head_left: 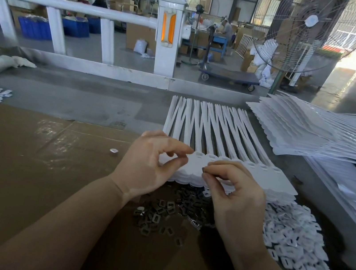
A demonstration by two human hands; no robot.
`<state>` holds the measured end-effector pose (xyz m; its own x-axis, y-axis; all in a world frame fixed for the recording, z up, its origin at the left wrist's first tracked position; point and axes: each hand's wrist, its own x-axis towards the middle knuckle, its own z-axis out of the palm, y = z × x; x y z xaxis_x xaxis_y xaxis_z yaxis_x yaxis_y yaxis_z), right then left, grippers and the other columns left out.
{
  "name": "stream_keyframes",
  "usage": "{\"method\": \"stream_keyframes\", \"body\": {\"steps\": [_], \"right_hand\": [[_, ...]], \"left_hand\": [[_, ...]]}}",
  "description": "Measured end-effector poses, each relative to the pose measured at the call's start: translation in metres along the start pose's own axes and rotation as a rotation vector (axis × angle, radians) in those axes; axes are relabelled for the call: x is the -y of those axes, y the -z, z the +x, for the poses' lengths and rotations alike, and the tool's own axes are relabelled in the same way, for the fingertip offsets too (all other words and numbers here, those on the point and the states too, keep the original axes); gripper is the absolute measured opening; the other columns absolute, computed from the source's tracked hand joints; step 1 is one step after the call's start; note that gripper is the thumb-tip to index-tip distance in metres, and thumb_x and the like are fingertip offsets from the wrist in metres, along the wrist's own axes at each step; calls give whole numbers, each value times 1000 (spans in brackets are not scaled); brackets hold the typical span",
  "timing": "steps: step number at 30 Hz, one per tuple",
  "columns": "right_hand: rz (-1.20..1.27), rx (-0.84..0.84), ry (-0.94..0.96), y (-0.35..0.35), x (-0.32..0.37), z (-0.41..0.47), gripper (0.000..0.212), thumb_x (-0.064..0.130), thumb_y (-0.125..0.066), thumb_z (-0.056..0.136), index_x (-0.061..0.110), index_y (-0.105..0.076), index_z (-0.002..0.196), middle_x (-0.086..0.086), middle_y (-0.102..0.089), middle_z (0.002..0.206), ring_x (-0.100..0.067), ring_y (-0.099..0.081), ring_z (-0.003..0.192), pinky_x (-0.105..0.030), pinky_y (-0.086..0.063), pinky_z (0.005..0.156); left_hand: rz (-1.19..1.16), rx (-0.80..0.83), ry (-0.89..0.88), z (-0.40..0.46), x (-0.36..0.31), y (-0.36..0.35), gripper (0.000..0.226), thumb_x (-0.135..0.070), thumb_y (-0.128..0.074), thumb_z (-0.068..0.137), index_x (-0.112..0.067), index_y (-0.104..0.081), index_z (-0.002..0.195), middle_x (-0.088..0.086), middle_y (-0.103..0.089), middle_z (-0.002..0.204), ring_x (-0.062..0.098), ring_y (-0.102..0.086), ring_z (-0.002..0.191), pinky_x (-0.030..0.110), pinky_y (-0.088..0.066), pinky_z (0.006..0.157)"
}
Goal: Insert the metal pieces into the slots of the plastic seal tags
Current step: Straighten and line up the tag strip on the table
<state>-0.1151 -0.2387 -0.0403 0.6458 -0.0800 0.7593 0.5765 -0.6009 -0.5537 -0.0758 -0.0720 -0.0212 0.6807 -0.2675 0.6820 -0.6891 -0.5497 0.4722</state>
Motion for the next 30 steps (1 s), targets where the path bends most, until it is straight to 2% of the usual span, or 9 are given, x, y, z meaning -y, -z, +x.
{"method": "stream_keyframes", "body": {"steps": [3,8,13,18,22,27,30], "right_hand": [[-14,2,1,-1,-1,0,15,-5,-74,71,7,-70,79,1,-64,81,-2,-58,82,-8,-44,76],[-39,30,53,-1,-2,0,15,-7,-74,72,6,-69,79,0,-64,81,-5,-59,80,-13,-48,75],[-32,33,52,0,-1,0,15,-6,-74,72,6,-69,80,0,-64,81,-4,-58,80,-9,-45,76],[-23,39,66,0,0,1,15,-4,-74,73,7,-68,80,0,-64,80,-3,-58,79,-6,-42,76],[-13,42,60,-1,0,1,16,-4,-74,72,8,-67,80,1,-64,80,-2,-58,78,-8,-44,75],[-3,61,59,-2,0,0,16,-4,-75,71,7,-67,80,1,-63,79,-2,-58,77,-9,-46,74],[10,68,67,-3,0,0,15,-3,-75,72,6,-67,80,1,-63,79,-3,-59,77,-12,-48,73]], "left_hand": [[-45,41,25,0,1,-1,22,-6,-73,78,-17,-73,97,-9,-67,84,7,-57,74,34,-52,72],[-157,72,94,2,-2,-2,23,-2,-72,78,-17,-73,95,-5,-63,83,13,-52,61,27,-49,61],[-241,177,169,1,-8,0,19,-8,-72,80,-20,-74,94,-12,-69,78,6,-63,72,32,-54,73],[-343,220,237,3,-13,0,16,-9,-72,79,-18,-74,91,-7,-72,83,6,-67,80,41,-53,82],[-418,200,267,3,-13,-1,18,-3,-73,76,-16,-74,89,-3,-73,81,11,-69,79,44,-53,82],[-425,219,262,3,-10,-2,19,1,-74,73,-10,-73,88,-2,-72,78,6,-67,74,37,-55,78],[-424,231,265,3,-8,-1,19,2,-73,75,-10,-73,89,0,-72,79,9,-67,74,41,-54,78]]}}
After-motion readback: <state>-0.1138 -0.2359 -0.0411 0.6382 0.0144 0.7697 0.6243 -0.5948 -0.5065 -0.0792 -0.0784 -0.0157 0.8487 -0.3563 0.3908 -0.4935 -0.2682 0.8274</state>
